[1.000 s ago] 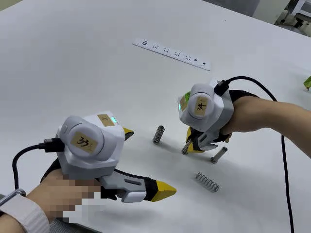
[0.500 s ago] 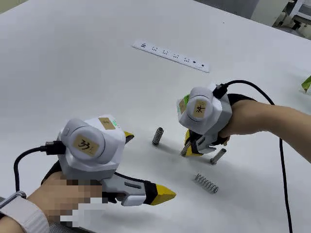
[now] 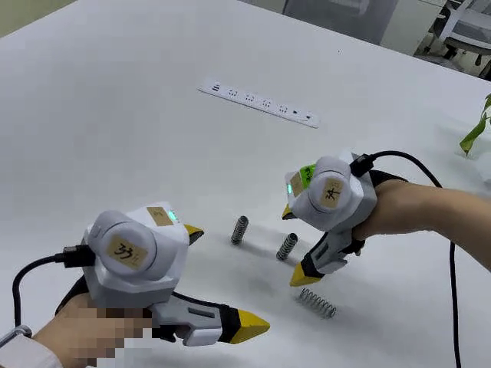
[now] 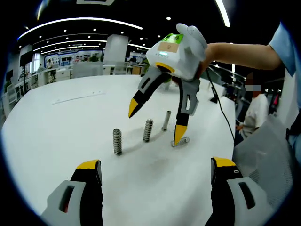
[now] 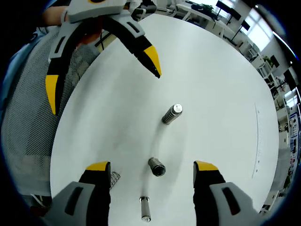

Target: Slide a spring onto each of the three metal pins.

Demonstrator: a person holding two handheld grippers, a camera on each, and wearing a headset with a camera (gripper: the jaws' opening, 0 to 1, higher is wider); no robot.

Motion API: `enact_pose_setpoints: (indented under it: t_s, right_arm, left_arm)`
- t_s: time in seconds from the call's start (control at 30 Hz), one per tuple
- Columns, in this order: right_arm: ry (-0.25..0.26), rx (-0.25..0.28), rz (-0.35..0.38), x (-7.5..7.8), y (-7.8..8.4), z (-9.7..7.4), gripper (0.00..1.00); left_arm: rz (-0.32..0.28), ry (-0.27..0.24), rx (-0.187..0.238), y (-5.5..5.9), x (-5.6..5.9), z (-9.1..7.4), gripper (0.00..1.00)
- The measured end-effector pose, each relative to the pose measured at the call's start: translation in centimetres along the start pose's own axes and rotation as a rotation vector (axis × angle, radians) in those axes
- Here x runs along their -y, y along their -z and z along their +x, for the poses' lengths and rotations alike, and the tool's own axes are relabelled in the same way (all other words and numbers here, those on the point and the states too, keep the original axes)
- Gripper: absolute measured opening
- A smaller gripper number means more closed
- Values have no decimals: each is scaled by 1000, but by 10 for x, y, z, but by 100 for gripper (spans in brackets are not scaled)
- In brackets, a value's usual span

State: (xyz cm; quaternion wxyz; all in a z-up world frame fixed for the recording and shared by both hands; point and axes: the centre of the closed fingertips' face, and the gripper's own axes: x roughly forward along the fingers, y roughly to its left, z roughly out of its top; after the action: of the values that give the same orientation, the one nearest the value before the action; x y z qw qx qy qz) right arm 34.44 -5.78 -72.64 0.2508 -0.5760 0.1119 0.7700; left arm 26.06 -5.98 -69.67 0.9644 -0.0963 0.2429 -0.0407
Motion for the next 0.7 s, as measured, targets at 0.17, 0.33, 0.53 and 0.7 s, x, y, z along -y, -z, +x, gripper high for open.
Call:
enact_pose_setpoints:
  t_s: [0.17, 0.33, 0.53, 0.7]
  right_arm:
    - [23, 39, 37, -2, 2, -5, 94]
    - [68, 74, 86, -4, 5, -13, 99]
    - [104, 103, 157, -16, 13, -25, 99]
    - [134, 123, 198, -25, 24, -31, 99]
  left_arm:
    - [2, -8, -2, 1, -2, 0, 99]
    - [8, -22, 1, 1, -4, 0, 99]
    - [13, -27, -10, 4, -5, 1, 99]
    - [23, -25, -16, 5, -4, 2, 99]
